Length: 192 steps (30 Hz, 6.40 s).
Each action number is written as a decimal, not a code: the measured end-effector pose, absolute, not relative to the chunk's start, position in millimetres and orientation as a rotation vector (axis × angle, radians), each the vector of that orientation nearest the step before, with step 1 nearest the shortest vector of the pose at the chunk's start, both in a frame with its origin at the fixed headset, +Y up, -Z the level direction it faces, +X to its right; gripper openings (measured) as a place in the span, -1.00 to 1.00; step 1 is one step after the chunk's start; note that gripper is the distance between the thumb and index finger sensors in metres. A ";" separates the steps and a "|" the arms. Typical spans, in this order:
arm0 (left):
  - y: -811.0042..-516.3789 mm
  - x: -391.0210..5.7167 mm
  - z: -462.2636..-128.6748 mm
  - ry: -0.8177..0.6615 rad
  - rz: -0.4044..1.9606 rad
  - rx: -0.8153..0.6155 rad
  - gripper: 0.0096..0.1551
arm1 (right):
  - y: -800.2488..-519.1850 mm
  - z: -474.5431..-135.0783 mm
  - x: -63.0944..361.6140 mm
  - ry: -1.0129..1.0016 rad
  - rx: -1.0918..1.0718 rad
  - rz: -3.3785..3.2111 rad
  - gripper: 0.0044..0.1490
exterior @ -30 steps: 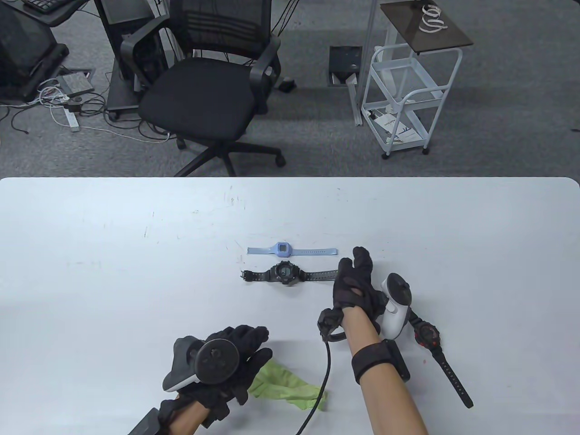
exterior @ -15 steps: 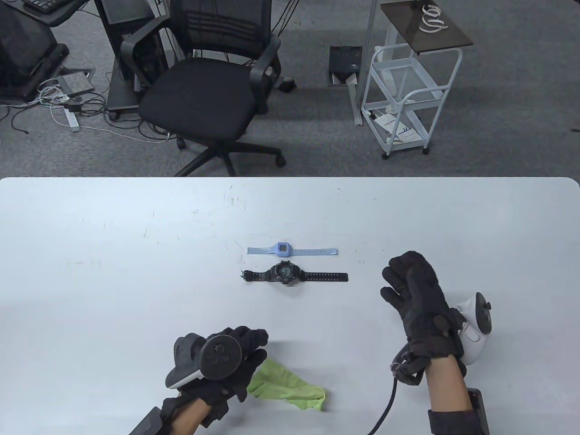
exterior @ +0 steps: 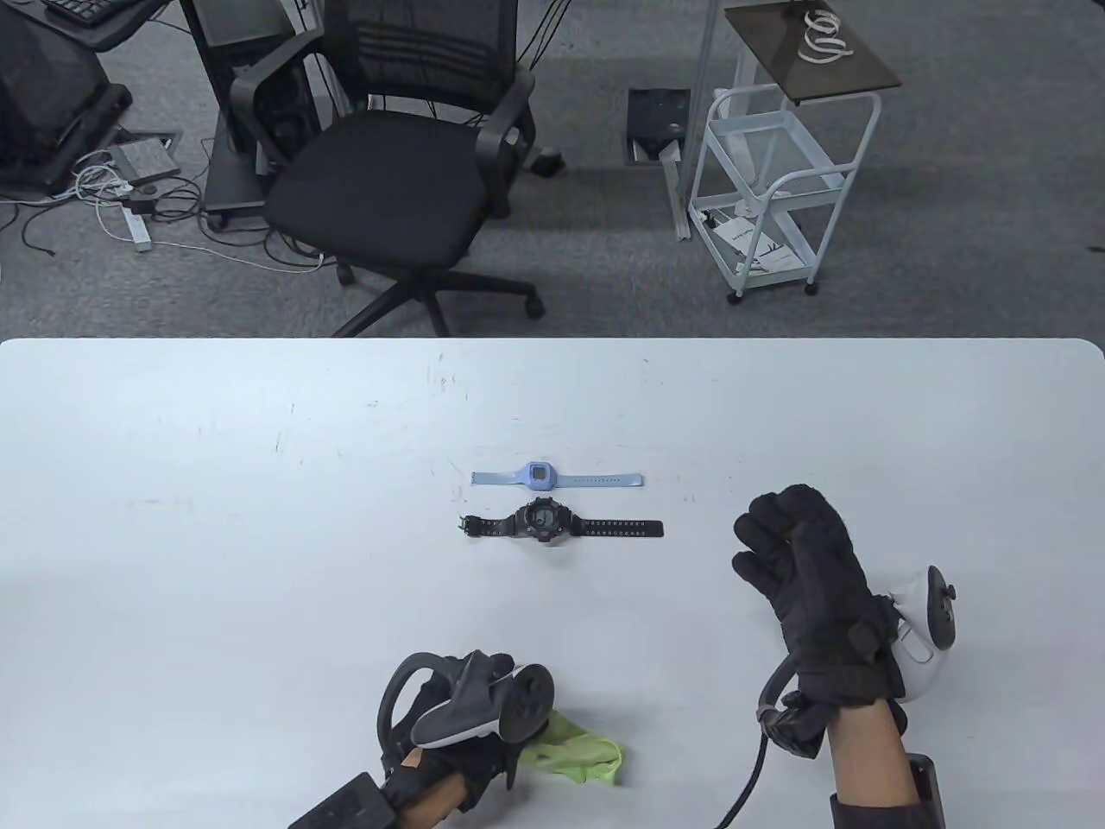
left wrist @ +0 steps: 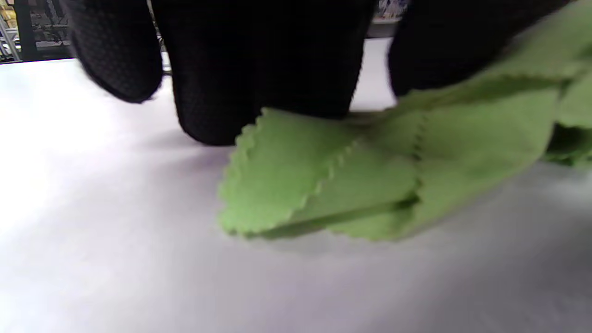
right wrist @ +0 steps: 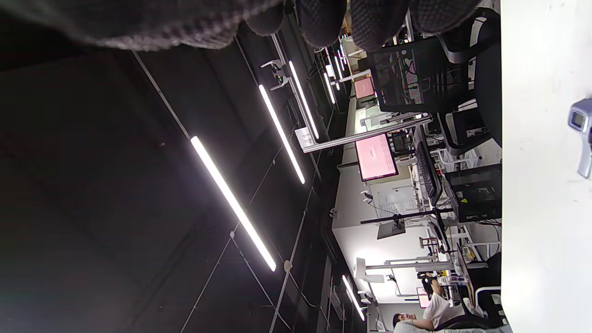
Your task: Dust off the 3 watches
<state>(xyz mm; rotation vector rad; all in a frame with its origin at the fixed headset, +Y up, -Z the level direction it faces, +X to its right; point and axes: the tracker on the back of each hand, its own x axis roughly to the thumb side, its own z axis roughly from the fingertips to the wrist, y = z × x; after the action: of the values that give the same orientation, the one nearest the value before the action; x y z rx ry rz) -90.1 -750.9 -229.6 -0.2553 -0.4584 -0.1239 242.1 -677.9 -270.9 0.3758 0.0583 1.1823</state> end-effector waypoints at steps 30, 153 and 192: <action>-652.1 -215.9 -217.1 -0.547 0.840 0.533 -0.58 | -676.9 -268.5 284.9 -0.015 0.195 1.531 -0.22; -720.8 -148.8 -235.3 -0.499 1.013 -0.135 -0.51 | -744.9 -257.2 118.6 0.234 0.149 1.180 -0.45; -717.2 -160.3 -232.1 -0.458 0.926 -0.001 -0.55 | -748.0 -259.2 125.9 0.246 0.161 1.076 -0.46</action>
<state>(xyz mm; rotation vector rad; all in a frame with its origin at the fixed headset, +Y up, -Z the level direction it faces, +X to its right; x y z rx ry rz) -160.3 -717.2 -232.1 -0.0008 -0.4584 0.9265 125.9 -748.0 -259.2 0.1613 0.2465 1.0765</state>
